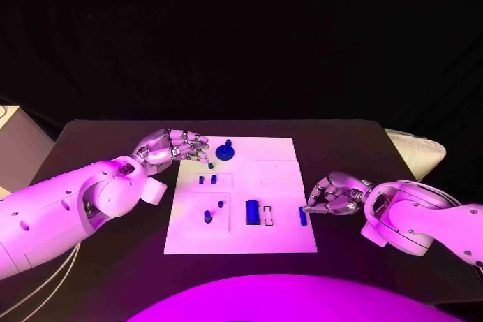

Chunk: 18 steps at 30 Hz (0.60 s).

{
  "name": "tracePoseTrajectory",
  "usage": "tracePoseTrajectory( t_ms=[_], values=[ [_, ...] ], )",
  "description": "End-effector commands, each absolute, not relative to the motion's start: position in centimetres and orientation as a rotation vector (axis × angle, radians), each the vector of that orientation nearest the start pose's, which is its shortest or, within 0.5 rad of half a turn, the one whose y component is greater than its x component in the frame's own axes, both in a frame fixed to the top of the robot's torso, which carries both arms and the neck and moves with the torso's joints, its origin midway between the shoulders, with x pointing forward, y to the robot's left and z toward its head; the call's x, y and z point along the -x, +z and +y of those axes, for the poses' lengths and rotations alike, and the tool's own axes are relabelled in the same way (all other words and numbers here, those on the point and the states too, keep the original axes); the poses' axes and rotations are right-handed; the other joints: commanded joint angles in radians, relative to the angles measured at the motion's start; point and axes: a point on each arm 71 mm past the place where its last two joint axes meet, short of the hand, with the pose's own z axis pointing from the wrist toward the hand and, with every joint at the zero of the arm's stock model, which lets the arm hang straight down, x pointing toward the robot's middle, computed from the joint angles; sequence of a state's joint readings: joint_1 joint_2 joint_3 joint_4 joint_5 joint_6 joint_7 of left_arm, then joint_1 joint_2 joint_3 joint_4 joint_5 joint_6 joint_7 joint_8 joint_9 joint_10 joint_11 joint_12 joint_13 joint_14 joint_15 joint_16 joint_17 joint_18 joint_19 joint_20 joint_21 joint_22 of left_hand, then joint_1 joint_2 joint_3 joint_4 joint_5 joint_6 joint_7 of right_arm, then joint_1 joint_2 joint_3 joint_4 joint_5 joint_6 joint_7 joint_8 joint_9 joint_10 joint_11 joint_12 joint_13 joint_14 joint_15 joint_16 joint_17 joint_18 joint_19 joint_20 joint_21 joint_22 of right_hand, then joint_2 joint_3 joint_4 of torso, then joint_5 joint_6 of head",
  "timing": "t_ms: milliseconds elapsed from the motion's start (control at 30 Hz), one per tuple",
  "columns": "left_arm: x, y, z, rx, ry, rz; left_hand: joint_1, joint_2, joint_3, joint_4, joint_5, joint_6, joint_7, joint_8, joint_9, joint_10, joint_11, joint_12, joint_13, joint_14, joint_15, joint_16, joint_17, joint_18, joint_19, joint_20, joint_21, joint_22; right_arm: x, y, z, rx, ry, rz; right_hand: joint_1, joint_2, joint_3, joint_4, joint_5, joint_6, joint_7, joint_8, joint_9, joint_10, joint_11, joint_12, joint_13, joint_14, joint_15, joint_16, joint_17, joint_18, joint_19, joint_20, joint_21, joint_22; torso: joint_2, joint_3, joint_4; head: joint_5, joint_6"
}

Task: Assemble the parts on the task board

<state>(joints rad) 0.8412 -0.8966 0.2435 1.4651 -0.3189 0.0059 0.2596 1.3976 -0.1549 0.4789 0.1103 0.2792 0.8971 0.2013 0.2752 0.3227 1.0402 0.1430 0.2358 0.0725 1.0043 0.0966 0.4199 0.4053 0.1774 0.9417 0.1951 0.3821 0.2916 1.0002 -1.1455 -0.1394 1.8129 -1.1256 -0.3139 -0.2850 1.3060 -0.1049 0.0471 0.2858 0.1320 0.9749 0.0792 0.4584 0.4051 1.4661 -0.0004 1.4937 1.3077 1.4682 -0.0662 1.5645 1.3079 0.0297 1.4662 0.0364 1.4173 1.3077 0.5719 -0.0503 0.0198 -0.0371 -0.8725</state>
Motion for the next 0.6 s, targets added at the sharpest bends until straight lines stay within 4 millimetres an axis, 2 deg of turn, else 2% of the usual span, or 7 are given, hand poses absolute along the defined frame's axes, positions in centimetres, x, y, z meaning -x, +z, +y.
tracePoseTrajectory(
  t_ms=[33, 333, 433, 600],
  values=[
    [-45.4, -25.5, 23.9, 1.035, -1.622, 1.703, -0.003, 0.003, 0.001, 0.003, 0.001, 0.000, 0.003, -0.005, -0.001, 0.000, 0.006, -0.004, 0.000, 0.005, 0.002, -0.007, 0.001, 0.002, 0.001, 0.003, -0.004, -0.001, -35.9, -28.5, -27.5, -0.318, 0.487, 2.121, -0.023, -0.001, -0.001, 0.006, 0.010, 0.016, 0.000, -0.005, -0.002, 0.061, 0.004, -0.002, 0.210, 0.102, 0.004, 0.005, 0.262, -0.004, 0.082, 0.004, 0.006, 0.229, 0.001, -0.0001, 0.0013, -0.003, 0.000],
    [-45.4, -25.5, 23.9, 1.035, -1.623, 1.705, -0.003, 0.003, 0.001, 0.003, 0.001, 0.000, 0.003, -0.005, -0.001, 0.000, 0.006, -0.004, 0.000, 0.005, 0.002, -0.007, 0.001, 0.002, 0.001, 0.003, -0.004, -0.001, -35.5, -29.0, -27.4, -0.300, 0.400, 2.143, -0.103, -0.018, -0.013, 0.009, 0.017, 0.045, -0.010, -0.006, 0.000, 0.062, -0.005, -0.003, 0.210, 0.102, -0.004, 0.006, 0.262, -0.005, 0.082, -0.002, 0.010, 0.230, 0.001, -0.0008, 0.0050, -0.005, 0.000],
    [-45.4, -25.5, 23.9, 1.035, -1.622, 1.705, -0.003, 0.003, 0.001, 0.003, 0.001, 0.000, 0.003, -0.005, -0.001, 0.000, 0.006, -0.004, 0.000, 0.005, 0.002, -0.007, 0.001, 0.002, 0.001, 0.003, -0.004, -0.001, -35.3, -29.6, -27.2, -0.298, 0.380, 2.155, -0.107, -0.019, -0.014, 0.009, 0.016, 0.046, -0.011, -0.006, 0.000, 0.062, -0.005, -0.003, 0.210, 0.102, -0.004, 0.006, 0.262, -0.005, 0.082, -0.002, 0.010, 0.230, 0.001, -0.0014, 0.0039, -0.001, 0.000],
    [-45.4, -25.5, 23.9, 1.035, -1.623, 1.706, -0.003, 0.003, 0.001, 0.003, 0.001, 0.000, 0.003, -0.005, -0.001, 0.000, 0.006, -0.004, 0.000, 0.005, 0.002, -0.007, 0.001, 0.002, 0.001, 0.003, -0.004, -0.001, -35.2, -30.4, -26.6, -0.288, 0.358, 2.161, -0.110, -0.020, -0.014, 0.009, 0.016, 0.046, -0.011, -0.006, 0.001, 0.062, -0.005, -0.004, 0.210, 0.102, -0.004, 0.004, 0.260, -0.004, 0.082, -0.002, 0.008, 0.230, 0.001, -0.0003, 0.0035, 0.000, 0.000]
  ],
)
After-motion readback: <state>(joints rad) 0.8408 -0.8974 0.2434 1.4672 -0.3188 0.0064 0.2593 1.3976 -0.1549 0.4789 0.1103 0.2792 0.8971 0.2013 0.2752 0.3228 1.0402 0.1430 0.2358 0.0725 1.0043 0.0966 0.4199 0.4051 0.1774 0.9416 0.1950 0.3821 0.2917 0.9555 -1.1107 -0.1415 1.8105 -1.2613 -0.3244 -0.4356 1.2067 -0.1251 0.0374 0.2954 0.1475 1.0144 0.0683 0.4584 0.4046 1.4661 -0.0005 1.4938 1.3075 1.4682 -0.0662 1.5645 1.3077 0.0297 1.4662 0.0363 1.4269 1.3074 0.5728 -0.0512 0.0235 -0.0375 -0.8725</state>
